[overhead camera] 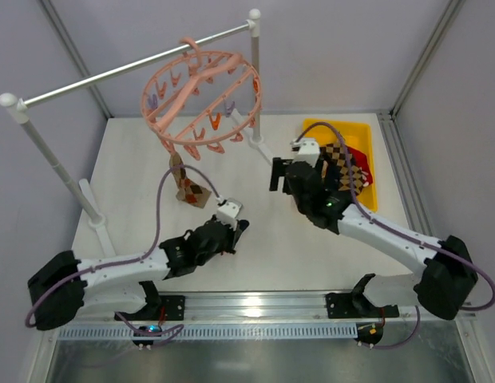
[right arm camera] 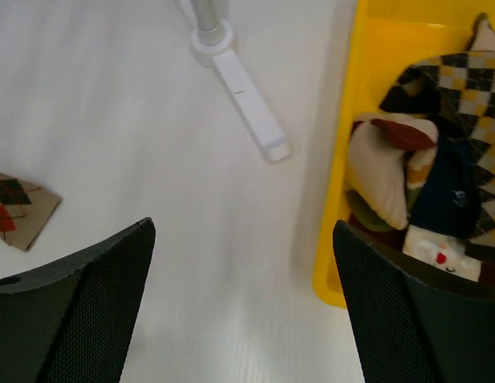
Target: Remove the socks clipped to the hanger
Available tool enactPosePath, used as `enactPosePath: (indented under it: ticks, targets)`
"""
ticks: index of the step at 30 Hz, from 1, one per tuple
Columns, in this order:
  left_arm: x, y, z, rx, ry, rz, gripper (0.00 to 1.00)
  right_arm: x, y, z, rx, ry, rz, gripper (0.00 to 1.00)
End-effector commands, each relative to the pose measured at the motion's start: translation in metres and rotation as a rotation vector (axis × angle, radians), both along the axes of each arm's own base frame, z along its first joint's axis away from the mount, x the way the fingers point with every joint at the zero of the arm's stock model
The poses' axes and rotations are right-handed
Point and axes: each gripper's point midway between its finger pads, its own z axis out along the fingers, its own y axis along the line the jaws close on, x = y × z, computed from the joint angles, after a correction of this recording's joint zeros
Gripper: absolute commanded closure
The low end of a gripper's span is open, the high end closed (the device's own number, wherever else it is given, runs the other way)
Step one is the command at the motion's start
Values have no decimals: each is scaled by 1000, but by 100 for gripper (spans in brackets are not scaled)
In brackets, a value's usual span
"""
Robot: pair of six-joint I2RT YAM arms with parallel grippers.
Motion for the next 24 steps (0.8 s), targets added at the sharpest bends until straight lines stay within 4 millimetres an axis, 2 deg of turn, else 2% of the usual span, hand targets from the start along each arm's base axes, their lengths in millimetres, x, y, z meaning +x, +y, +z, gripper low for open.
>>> enactPosePath:
  ticks: [1,2,3,4,5,6,7,8,9,10,11,12,13,14,16,17,18,19,20,21,22,24]
  targets:
    - [31,-57,42,-67,-123,-22,100,-4,-53,39,180,-101,-124,8]
    - [32,-72,43,-57,-127,-69,100,-9,-71,24,158,-84,-159,7]
    - [40,-95,65,-95,-149,-90,100,-14,-100,41,198,-133,-217,6]
    - [45,-110,53,-65,-131,-111,100,-18,-116,41,202,-145,-252,5]
    - [46,-126,54,-59,-135,-164,100,-26,-133,29,180,-133,-293,5]
    - [55,-149,85,-105,-166,-185,100,-37,-160,48,223,-199,-352,3]
    - [58,-163,94,-112,-173,-213,100,-44,-172,50,226,-215,-380,2]
    - [61,-181,83,-82,-157,-252,100,-55,-186,46,217,-218,-412,2]
    - [69,-204,124,-147,-203,-278,100,-63,-200,51,223,-246,-459,0]
    - [73,-214,125,-131,-195,-288,100,-79,-214,68,271,-313,-483,0]
    - [84,-236,149,-151,-239,-300,100,-89,-222,68,271,-325,-501,0]
    - [90,-246,150,-139,-246,-306,100,-97,-230,73,287,-350,-522,0]
    - [97,-255,158,-140,-257,-305,100,-111,-237,86,332,-407,-520,0]
    - [109,-273,163,-135,-265,-305,100,-117,-240,88,333,-420,-518,0]
    - [121,-290,170,-151,-267,-305,100,-126,-244,95,355,-448,-508,0]
    - [133,-299,192,-190,-284,-294,100,-131,-246,98,364,-460,-506,0]
    - [141,-312,173,-193,-246,-289,100,-132,-247,97,356,-457,-505,0]
    - [149,-317,170,-206,-237,-284,100,-134,-251,97,347,-456,-521,0]
    - [156,-323,192,-255,-261,-271,100,-135,-253,95,330,-442,-536,0]
    - [161,-327,190,-267,-257,-262,100,-135,-255,93,319,-434,-545,0]
    - [167,-333,173,-261,-236,-250,100,-136,-257,93,309,-431,-553,0]
    - [172,-337,172,-275,-239,-237,100,-140,-261,94,297,-432,-569,0]
